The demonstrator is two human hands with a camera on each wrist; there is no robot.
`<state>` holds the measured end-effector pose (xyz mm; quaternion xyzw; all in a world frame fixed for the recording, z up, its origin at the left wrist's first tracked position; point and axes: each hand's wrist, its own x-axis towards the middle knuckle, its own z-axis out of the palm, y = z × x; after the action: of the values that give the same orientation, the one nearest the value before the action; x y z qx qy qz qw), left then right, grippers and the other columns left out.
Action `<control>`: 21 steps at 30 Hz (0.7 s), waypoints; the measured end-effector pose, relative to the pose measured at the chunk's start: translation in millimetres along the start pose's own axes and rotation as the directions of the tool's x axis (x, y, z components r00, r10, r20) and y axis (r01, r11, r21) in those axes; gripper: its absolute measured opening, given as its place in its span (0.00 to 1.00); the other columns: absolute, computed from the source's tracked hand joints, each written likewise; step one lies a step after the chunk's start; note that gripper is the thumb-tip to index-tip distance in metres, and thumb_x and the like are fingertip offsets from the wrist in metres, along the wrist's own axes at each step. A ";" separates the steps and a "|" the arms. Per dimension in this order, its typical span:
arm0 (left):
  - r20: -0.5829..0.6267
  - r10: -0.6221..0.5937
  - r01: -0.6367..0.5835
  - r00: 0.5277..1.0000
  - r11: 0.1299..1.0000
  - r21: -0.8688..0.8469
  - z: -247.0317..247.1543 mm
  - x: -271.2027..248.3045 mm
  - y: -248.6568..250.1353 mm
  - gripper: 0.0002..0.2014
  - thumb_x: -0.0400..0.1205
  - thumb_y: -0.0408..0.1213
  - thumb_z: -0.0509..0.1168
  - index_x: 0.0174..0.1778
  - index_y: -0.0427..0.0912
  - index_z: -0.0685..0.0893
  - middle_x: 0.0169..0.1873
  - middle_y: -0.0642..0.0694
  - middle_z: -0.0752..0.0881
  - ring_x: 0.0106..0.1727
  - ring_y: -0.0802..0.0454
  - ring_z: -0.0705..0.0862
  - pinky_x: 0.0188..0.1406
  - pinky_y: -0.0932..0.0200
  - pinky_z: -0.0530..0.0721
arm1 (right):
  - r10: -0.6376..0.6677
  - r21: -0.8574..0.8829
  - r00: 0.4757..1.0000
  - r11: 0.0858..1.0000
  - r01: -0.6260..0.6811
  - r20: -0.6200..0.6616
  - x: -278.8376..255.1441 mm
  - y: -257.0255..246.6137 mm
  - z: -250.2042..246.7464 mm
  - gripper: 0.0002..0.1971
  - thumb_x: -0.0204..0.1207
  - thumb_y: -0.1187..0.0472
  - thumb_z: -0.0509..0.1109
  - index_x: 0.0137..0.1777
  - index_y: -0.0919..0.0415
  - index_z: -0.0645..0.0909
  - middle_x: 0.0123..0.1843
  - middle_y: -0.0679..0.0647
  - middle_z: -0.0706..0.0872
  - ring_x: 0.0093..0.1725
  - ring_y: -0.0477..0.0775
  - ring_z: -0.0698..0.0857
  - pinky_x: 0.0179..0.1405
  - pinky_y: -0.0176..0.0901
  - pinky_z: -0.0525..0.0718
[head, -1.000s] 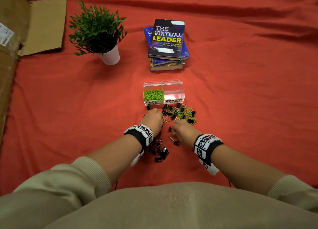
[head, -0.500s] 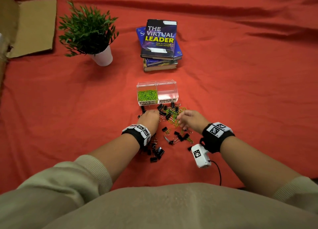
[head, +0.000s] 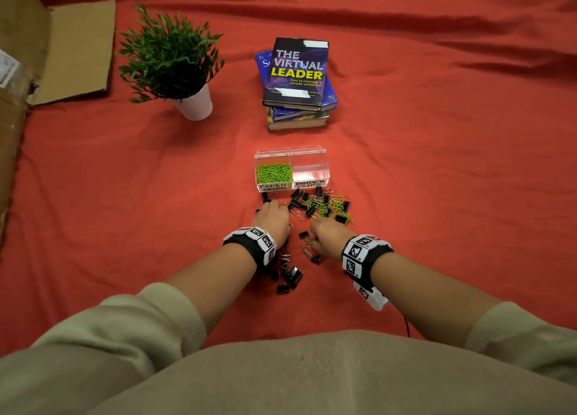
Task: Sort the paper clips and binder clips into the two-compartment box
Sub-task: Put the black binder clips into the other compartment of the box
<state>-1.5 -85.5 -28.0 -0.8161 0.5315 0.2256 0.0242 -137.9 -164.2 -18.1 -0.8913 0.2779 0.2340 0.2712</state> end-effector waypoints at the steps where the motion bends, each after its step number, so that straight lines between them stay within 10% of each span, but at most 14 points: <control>1: -0.015 0.022 -0.022 1.000 1.000 0.020 0.3 -1.1 0.6 0.16 0.81 0.33 0.62 0.64 0.32 0.75 0.62 0.36 0.75 0.66 0.38 0.73 0.64 0.49 0.75 | 0.010 -0.010 1.000 1.000 -0.010 0.006 0.3 -1.2 -0.3 0.10 0.77 0.64 0.63 0.56 0.67 0.79 0.58 0.62 0.81 0.59 0.61 0.80 0.58 0.50 0.80; 21: 0.033 -0.120 0.123 0.992 0.985 -0.119 0.9 0.7 -0.7 0.15 0.80 0.37 0.65 0.60 0.34 0.79 0.61 0.35 0.77 0.65 0.37 0.75 0.67 0.46 0.76 | 0.038 0.073 0.990 0.997 -0.028 -0.139 -3.2 3.6 12.3 0.14 0.76 0.60 0.67 0.58 0.66 0.76 0.60 0.62 0.79 0.61 0.61 0.78 0.60 0.49 0.77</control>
<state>-0.9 -85.5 -29.2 -0.8440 0.4657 0.2659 -0.0047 -145.7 -157.9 -26.6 -0.8907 0.3192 0.1654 0.2783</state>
